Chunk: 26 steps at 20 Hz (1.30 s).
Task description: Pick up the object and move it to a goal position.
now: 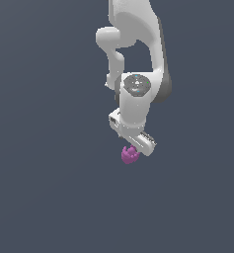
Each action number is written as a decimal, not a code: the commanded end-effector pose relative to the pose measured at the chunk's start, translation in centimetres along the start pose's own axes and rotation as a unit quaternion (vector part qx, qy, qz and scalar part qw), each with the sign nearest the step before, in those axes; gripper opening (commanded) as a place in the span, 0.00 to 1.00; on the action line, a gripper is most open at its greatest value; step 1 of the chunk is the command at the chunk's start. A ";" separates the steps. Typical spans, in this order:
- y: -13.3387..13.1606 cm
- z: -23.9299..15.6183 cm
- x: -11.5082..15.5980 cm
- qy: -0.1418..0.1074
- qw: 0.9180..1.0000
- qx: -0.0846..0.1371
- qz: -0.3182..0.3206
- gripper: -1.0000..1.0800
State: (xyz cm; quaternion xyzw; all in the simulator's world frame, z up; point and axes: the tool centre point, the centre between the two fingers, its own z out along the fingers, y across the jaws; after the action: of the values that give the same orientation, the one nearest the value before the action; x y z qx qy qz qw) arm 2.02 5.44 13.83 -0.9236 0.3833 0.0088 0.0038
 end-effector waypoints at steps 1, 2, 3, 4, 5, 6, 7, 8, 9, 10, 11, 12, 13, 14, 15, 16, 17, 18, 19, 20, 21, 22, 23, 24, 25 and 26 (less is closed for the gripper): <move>-0.3 0.1 0.0 0.002 0.999 0.000 0.032 0.96; -0.4 0.1 0.0 0.002 0.999 0.000 0.045 0.96; -0.5 0.2 0.0 0.003 0.998 0.000 0.057 0.96; -0.6 0.2 -0.1 0.004 0.998 0.000 0.069 0.96; -0.8 0.2 -0.1 0.004 0.997 0.000 0.080 0.96; -0.9 0.2 -0.1 0.005 0.996 0.000 0.091 0.96; -0.9 0.3 -0.1 0.005 0.995 0.000 0.100 0.96; -1.0 0.3 -0.1 0.006 0.994 0.001 0.110 0.96; -1.1 0.3 -0.1 0.006 0.993 0.001 0.118 0.96; -1.2 0.3 -0.1 0.007 0.992 0.001 0.126 0.96; -1.3 0.3 -0.1 0.007 0.991 0.001 0.133 0.96; -1.3 0.4 -0.1 0.008 0.990 0.001 0.140 0.96; -1.4 0.4 -0.1 0.008 0.989 0.001 0.146 0.96; -1.4 0.4 -0.2 0.008 0.988 0.001 0.151 0.96; -1.5 0.4 -0.2 0.009 0.988 0.001 0.156 0.96; -1.5 0.4 -0.2 0.009 0.987 0.001 0.160 0.96; -1.6 0.4 -0.2 0.009 0.986 0.001 0.164 0.96; -1.6 0.4 -0.2 0.009 0.986 0.001 0.166 0.96; -1.6 0.4 -0.2 0.009 0.986 0.001 0.169 0.96; -1.6 0.4 -0.2 0.009 0.985 0.001 0.170 0.96; -1.6 0.4 -0.2 0.009 0.985 0.001 0.171 0.96; -1.6 0.4 -0.2 0.009 0.985 0.001 0.172 0.96; -1.6 0.4 -0.2 0.009 0.986 0.001 0.169 0.96; -1.6 0.5 -0.2 0.009 0.986 0.001 0.169 0.96; -1.6 0.6 -0.2 0.009 0.986 0.001 0.169 0.96; -1.6 0.8 -0.2 0.009 0.986 0.001 0.169 0.96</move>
State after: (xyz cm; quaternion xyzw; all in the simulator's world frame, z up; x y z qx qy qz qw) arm 3.05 6.73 13.27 -0.8453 0.5343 -0.0001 0.0003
